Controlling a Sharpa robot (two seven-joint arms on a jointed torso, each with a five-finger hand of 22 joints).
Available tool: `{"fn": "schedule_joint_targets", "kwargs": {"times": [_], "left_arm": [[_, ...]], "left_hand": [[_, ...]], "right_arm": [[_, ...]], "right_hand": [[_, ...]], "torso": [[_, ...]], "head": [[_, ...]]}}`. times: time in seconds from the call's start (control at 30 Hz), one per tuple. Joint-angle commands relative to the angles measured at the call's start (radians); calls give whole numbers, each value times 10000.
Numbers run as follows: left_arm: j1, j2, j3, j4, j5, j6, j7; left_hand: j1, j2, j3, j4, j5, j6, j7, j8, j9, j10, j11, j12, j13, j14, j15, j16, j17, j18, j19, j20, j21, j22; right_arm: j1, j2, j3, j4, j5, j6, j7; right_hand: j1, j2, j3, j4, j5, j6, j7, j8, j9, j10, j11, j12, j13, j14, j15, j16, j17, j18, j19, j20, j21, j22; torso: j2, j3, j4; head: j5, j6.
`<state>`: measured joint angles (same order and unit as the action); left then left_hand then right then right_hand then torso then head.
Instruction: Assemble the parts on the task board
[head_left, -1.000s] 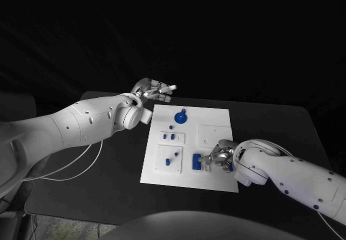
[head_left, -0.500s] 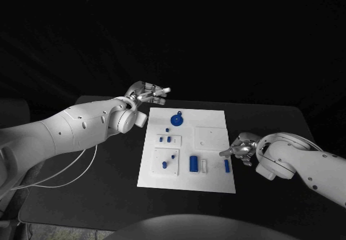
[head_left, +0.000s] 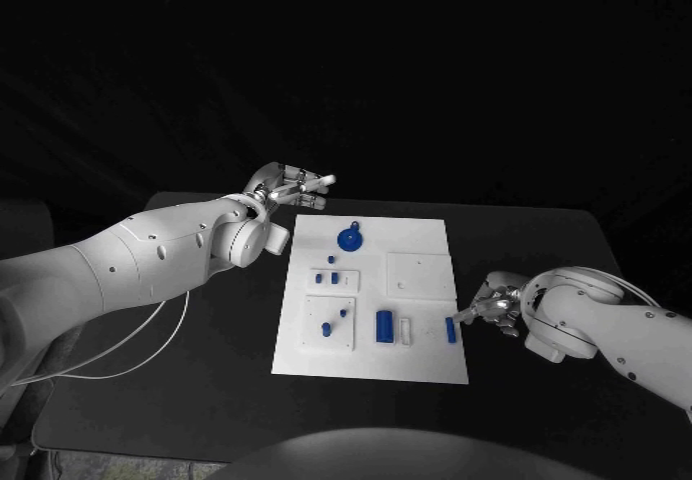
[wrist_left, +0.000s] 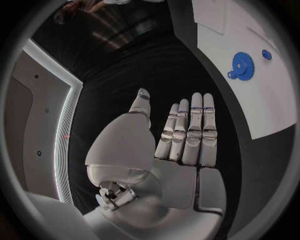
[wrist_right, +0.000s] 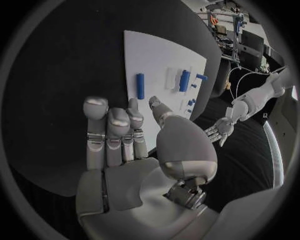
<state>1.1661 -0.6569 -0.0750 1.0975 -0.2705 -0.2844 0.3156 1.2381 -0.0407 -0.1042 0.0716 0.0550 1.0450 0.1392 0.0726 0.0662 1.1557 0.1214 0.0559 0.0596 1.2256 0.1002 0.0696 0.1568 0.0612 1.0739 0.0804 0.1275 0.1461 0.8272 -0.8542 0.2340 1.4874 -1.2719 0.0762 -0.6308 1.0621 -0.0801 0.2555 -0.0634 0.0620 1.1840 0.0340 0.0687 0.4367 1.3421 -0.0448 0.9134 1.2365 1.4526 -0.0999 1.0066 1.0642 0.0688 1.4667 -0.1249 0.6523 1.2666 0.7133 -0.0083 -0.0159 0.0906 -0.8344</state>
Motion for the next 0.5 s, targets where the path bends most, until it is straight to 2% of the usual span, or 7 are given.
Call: {"fn": "schedule_joint_targets", "kwargs": {"times": [0.03,0.13,0.37,0.5], "left_arm": [[5,18,8,29,10,82,83],[4,19,8,30,31,116,68],[4,29,8,33,46,157,52],[4,40,8,36,48,172,45]], "left_hand": [[26,103,-31,-54,53,-56,-12,-29,13,-6,-15,48,11,-29,-25,-30,9,-112,1,25,35,-9],[13,229,-94,-116,64,-65,-10,-26,14,-21,-12,48,11,-39,-23,-27,9,-111,-12,28,65,-52],[24,261,-107,-145,71,-70,-8,-28,13,-29,-10,48,11,-38,-21,-29,10,-112,-18,29,71,-64],[24,261,-107,-145,71,-70,-8,-28,13,-29,-10,48,11,-38,-21,-29,10,-112,-18,29,71,-64]], "right_arm": [[-125,123,-6,-53,-674,219,-211],[-217,249,-7,-122,-751,118,-231],[-346,486,-13,-235,-912,24,-226],[-414,597,-17,-295,-1053,-50,-223]], "right_hand": [[16,-9,51,-3,-72,52,-31,-48,23,43,-15,17,-1,27,12,44,10,-74,501,37,23,19],[6,-31,59,10,-82,53,-31,-48,29,49,-16,31,8,26,12,45,8,-74,504,36,37,25],[13,-46,88,29,-83,51,-31,-48,41,46,-16,31,10,26,10,46,6,-74,504,33,32,27],[19,-48,105,36,-85,56,-34,-46,53,39,-18,14,2,24,9,47,4,-75,504,33,33,28]], "torso": [[7,-4,25],[7,-9,31],[-1,-23,15],[-1,-20,16]], "head": [[-2,-21],[9,-12],[26,-27],[41,-41]]}}
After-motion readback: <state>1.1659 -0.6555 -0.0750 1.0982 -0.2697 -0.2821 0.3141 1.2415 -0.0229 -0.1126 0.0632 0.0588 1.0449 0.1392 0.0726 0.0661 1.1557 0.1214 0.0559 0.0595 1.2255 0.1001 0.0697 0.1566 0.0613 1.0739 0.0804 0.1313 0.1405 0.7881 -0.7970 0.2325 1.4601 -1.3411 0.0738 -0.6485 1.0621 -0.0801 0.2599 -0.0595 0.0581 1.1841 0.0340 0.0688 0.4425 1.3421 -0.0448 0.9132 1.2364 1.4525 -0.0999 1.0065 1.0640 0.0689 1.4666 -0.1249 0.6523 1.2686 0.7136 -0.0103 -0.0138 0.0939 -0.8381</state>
